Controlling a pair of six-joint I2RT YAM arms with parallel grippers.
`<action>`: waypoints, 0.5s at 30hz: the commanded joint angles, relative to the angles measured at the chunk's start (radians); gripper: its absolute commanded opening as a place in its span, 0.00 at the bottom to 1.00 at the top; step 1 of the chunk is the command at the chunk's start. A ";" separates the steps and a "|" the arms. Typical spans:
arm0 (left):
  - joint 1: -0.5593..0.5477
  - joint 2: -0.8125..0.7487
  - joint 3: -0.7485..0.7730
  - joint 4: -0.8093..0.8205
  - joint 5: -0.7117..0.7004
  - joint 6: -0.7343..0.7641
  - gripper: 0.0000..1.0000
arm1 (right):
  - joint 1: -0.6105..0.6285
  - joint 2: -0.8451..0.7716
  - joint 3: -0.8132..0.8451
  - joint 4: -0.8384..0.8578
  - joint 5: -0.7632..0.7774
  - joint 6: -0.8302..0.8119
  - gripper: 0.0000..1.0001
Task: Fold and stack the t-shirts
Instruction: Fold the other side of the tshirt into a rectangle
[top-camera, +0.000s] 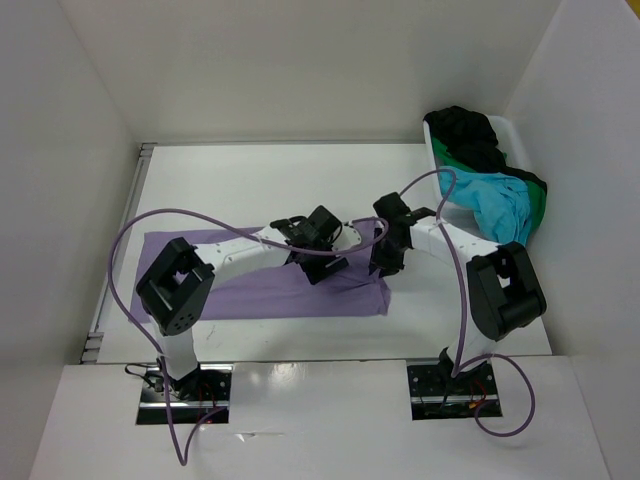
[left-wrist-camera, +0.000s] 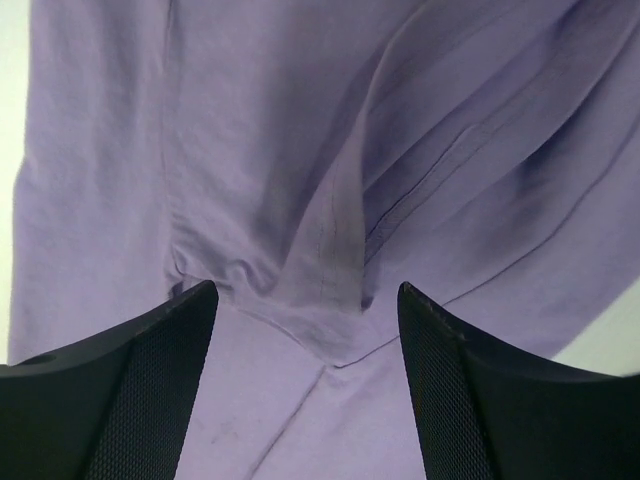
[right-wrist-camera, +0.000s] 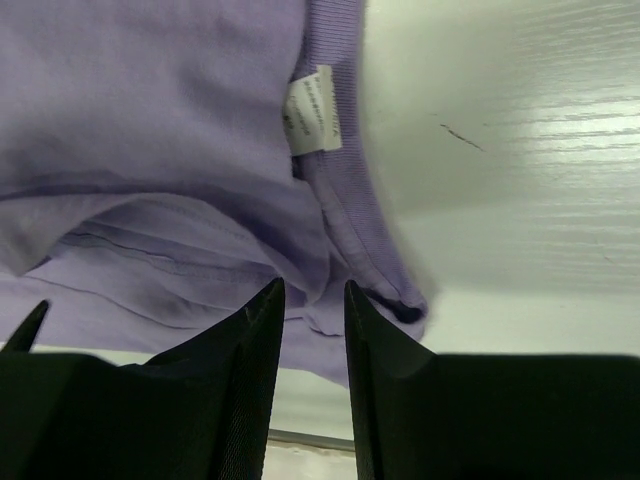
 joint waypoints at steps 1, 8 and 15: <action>-0.007 0.004 -0.030 0.070 -0.043 -0.053 0.80 | -0.012 -0.043 -0.009 0.075 -0.050 0.033 0.36; -0.007 0.013 -0.039 0.061 -0.002 -0.062 0.71 | -0.012 -0.043 -0.009 0.084 -0.071 0.033 0.37; -0.007 0.035 -0.049 0.070 -0.054 -0.053 0.46 | -0.012 -0.007 -0.018 0.084 -0.071 0.033 0.37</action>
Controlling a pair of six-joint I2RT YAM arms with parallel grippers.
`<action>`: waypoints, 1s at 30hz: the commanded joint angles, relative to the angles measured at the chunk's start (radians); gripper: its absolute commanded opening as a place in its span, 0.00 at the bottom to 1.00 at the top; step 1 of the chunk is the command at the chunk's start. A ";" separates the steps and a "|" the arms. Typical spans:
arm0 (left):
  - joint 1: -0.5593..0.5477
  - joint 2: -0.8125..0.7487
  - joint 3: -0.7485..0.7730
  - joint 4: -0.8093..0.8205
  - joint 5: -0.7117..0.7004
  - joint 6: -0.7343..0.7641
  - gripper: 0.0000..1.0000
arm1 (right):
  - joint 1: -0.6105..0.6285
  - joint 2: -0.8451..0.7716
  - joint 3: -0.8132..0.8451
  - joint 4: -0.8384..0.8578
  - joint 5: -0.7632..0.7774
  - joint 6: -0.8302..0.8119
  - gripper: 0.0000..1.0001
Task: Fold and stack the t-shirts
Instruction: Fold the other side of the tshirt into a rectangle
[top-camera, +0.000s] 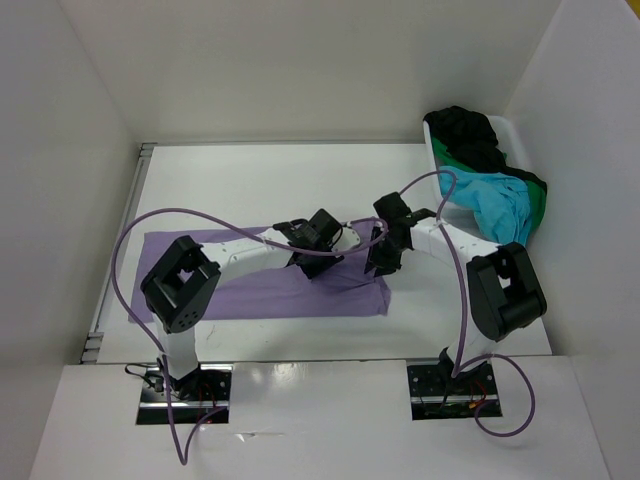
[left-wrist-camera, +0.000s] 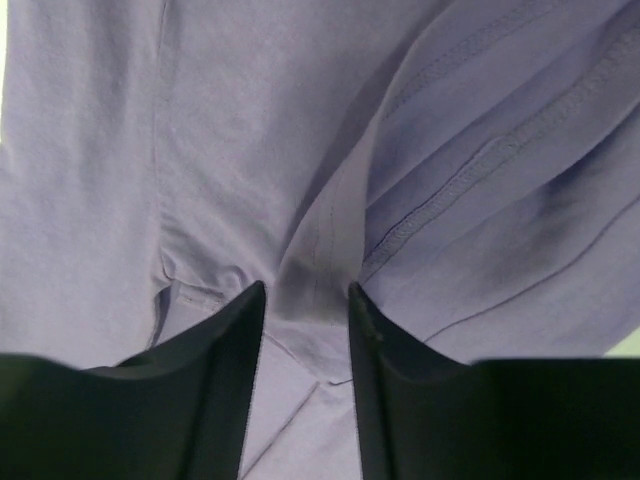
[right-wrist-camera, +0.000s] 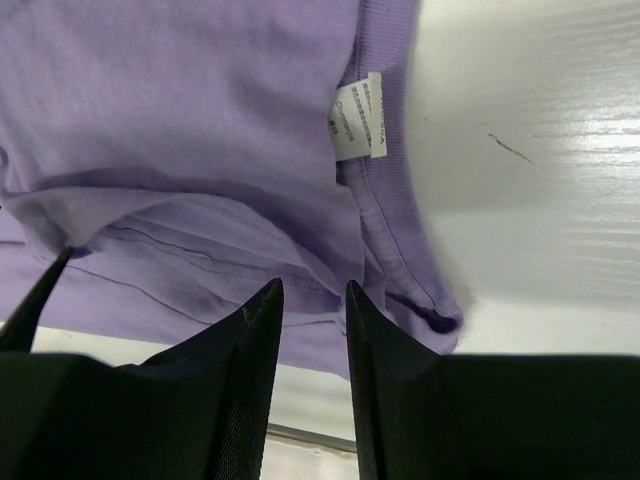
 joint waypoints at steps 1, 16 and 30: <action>-0.006 0.011 -0.013 0.024 -0.018 -0.002 0.44 | -0.008 -0.003 -0.008 0.030 -0.004 0.010 0.37; -0.015 -0.039 0.000 -0.056 0.070 0.007 0.64 | -0.008 0.009 -0.020 0.000 0.016 0.010 0.31; -0.037 -0.006 -0.082 -0.005 -0.080 0.061 0.46 | -0.008 0.018 -0.020 0.000 0.016 0.010 0.19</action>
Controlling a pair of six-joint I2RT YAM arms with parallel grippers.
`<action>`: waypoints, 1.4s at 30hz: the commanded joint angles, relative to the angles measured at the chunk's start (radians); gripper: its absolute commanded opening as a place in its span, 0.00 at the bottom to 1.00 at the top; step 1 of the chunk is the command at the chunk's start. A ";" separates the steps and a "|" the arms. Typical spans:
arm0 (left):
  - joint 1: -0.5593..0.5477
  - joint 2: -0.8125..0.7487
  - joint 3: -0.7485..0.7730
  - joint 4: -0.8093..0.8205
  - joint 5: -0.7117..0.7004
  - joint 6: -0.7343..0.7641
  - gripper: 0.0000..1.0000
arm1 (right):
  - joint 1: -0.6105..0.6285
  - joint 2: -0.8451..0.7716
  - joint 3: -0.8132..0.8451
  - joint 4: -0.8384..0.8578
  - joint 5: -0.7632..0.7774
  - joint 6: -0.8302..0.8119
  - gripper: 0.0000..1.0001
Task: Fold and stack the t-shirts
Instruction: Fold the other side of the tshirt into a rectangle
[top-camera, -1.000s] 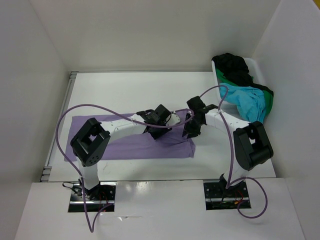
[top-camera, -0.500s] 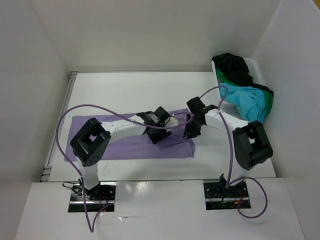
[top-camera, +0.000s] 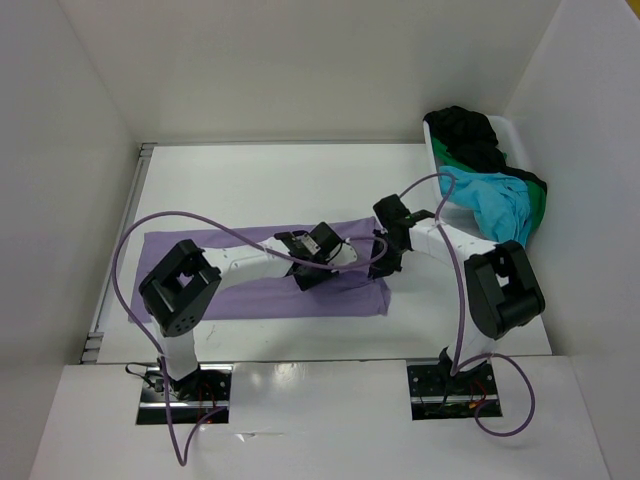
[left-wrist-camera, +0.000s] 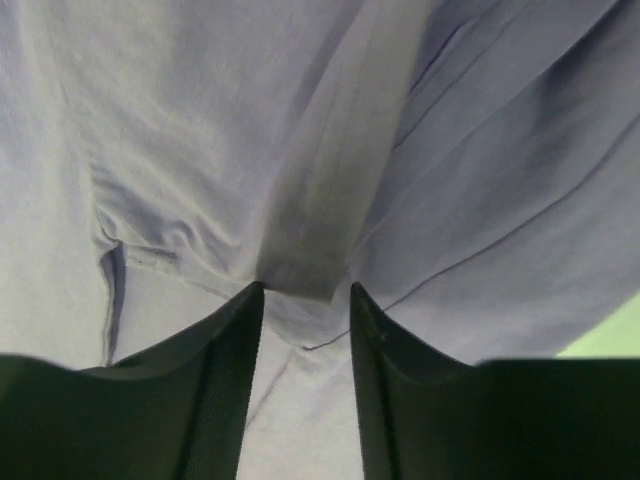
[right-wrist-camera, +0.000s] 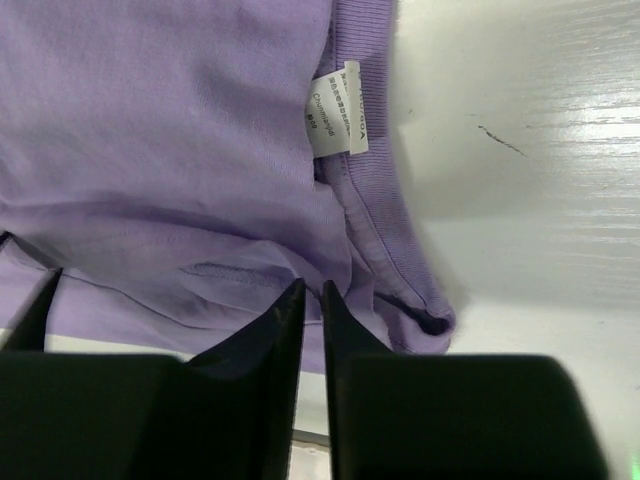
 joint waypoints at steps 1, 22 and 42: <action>0.000 0.013 -0.017 0.030 -0.046 0.021 0.36 | -0.008 0.006 -0.005 0.002 0.013 0.004 0.15; 0.060 -0.058 -0.003 0.010 -0.075 0.052 0.00 | 0.061 -0.116 0.104 -0.157 0.150 0.025 0.00; 0.069 -0.145 -0.002 -0.076 -0.006 0.090 0.00 | 0.132 -0.190 0.070 -0.258 0.081 0.080 0.00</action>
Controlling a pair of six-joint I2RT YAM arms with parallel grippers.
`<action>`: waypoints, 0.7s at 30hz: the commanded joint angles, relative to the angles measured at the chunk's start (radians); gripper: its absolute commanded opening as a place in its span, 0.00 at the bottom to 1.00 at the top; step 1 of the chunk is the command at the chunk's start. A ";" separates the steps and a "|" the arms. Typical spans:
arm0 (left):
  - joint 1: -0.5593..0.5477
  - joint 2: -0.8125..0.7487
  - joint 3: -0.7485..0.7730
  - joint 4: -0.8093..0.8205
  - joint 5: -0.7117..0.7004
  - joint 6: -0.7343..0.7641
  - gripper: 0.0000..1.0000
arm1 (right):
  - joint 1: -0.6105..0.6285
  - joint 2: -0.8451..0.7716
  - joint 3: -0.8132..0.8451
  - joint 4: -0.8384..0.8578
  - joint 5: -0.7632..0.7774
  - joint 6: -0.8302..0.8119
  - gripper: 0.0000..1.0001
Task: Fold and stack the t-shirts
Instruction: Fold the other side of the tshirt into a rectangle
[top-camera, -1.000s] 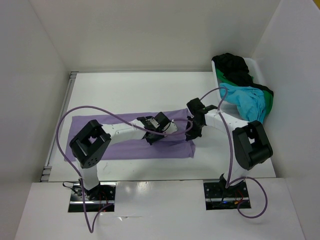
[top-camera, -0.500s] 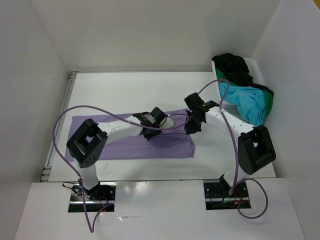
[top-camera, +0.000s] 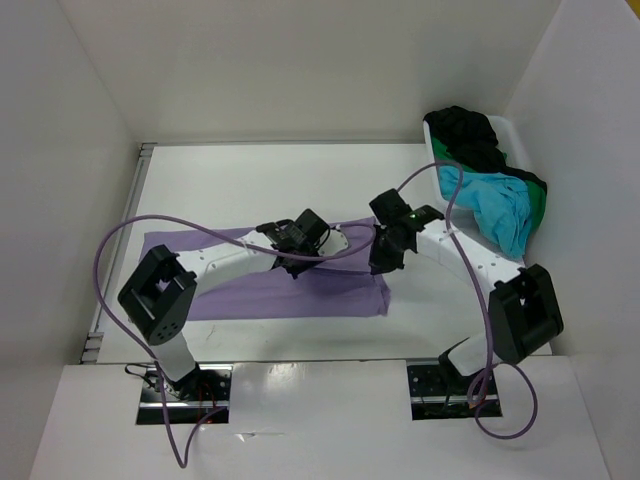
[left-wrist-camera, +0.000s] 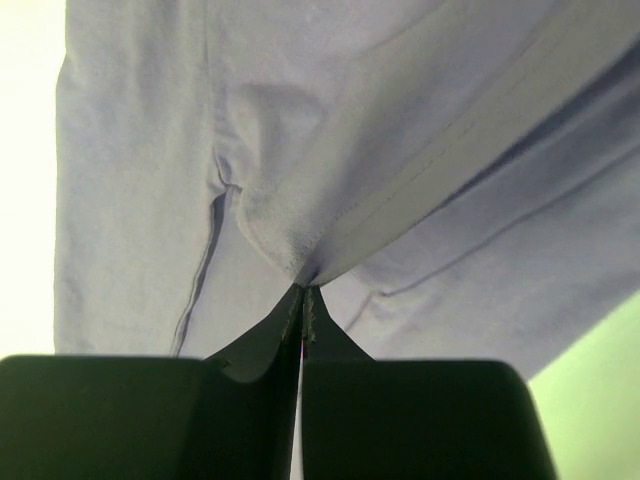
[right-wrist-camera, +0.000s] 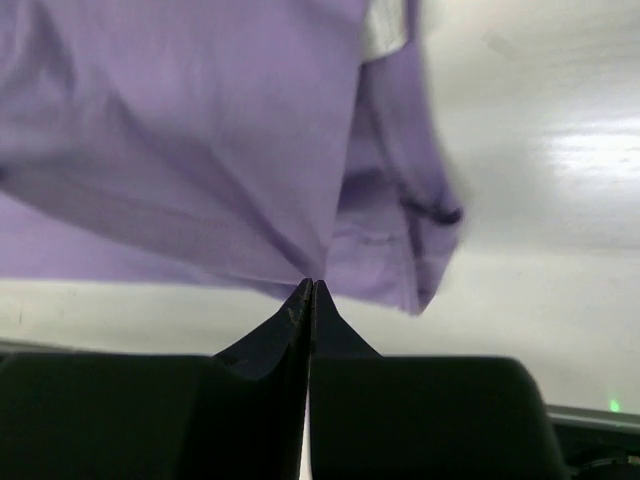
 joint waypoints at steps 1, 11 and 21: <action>0.008 -0.045 -0.009 -0.043 0.044 0.022 0.00 | 0.068 -0.059 -0.035 -0.065 -0.033 0.057 0.00; 0.008 0.001 -0.038 -0.070 0.132 0.041 0.00 | 0.151 -0.010 -0.095 -0.082 -0.030 0.111 0.00; -0.002 0.006 -0.052 -0.099 0.132 0.041 0.56 | 0.151 -0.016 -0.095 -0.094 0.013 0.126 0.37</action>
